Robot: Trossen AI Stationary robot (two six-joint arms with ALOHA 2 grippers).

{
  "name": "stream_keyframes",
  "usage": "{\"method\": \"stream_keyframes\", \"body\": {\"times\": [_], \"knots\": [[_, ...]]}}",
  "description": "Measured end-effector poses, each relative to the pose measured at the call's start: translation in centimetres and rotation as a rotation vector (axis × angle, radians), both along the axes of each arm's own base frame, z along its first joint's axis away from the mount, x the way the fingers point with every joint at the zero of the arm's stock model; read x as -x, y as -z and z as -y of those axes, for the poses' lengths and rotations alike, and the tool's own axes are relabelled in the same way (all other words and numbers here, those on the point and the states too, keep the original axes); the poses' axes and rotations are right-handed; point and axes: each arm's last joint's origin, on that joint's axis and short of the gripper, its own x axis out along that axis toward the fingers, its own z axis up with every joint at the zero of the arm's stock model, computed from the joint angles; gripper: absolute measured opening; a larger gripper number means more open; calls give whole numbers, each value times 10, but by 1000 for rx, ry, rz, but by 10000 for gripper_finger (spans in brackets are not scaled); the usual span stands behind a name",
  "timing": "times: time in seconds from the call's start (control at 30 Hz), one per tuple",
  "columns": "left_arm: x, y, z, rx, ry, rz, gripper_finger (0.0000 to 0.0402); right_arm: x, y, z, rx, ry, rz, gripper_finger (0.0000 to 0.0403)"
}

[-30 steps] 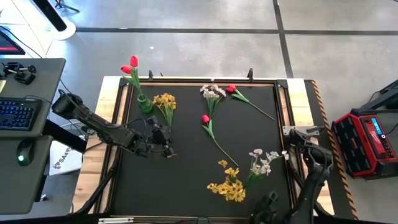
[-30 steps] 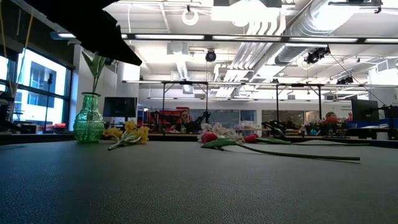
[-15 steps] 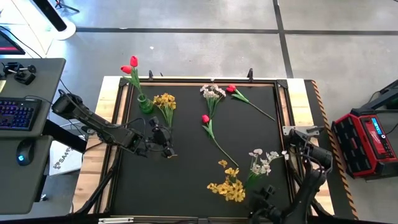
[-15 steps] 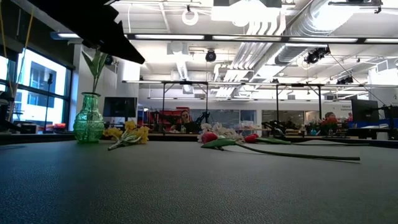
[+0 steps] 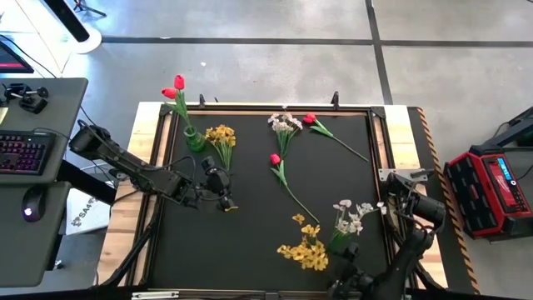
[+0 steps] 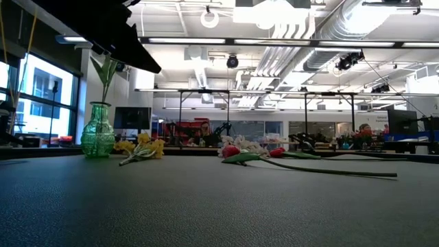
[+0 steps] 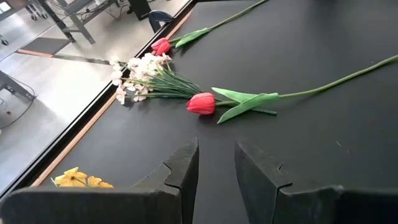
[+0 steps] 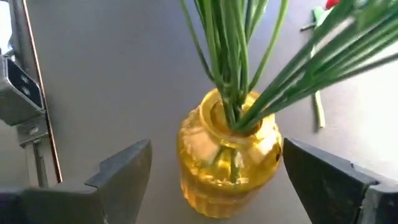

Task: Sort flowers into vase by color
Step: Move the yellow vase to the middle right of the table

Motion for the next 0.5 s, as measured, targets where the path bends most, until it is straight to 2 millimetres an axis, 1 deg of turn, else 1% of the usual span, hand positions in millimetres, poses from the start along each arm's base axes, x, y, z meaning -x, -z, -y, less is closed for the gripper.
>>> {"method": "stream_keyframes", "body": {"times": [0.1,0.33,0.5], "knots": [[0,0,0,0,0,0,90,0,8,0,-31,-8,11,342],[0,0,0,-2,0,-2,90,-1,27,7,-58,-4,43,342],[0,0,0,-3,0,-4,90,-6,33,11,-36,-22,67,342]]}}
